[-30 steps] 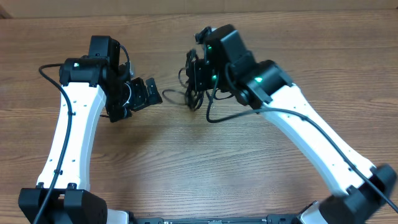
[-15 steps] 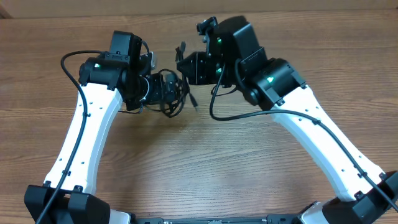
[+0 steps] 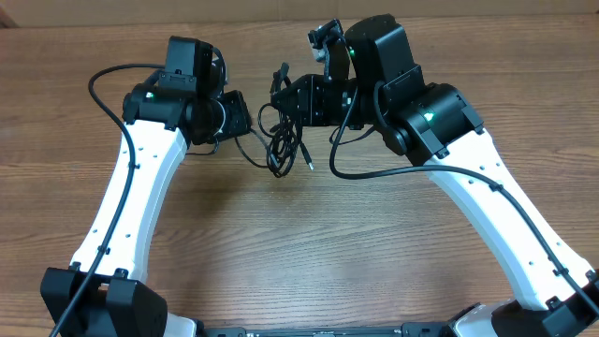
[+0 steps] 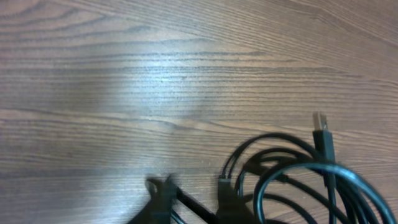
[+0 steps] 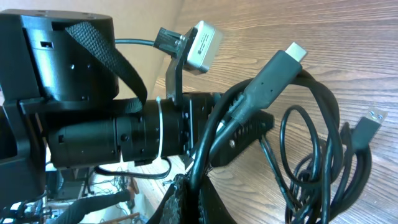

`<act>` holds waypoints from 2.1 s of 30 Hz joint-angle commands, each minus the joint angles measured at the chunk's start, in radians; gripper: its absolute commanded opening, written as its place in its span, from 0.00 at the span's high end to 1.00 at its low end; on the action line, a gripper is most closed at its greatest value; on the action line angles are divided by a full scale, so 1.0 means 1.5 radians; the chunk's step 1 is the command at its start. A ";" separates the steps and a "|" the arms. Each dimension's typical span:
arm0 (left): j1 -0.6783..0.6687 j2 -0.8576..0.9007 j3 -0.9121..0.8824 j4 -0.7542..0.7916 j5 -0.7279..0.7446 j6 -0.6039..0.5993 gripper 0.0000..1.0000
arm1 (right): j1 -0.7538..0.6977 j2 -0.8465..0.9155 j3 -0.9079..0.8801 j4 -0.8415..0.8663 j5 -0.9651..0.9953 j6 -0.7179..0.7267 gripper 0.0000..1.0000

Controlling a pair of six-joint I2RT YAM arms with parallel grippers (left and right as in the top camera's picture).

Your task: Untangle cables

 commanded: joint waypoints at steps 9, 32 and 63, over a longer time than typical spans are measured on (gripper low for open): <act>0.039 0.005 -0.005 -0.033 -0.139 -0.084 0.96 | -0.069 -0.025 0.028 -0.067 0.058 0.000 0.96; 0.019 0.005 -0.005 -0.032 0.186 -0.301 0.00 | -0.100 -0.025 0.028 -0.053 -0.016 0.061 0.96; -0.024 0.007 -0.005 0.073 0.127 -0.586 0.33 | -0.100 -0.025 0.028 -0.050 -0.032 0.073 0.96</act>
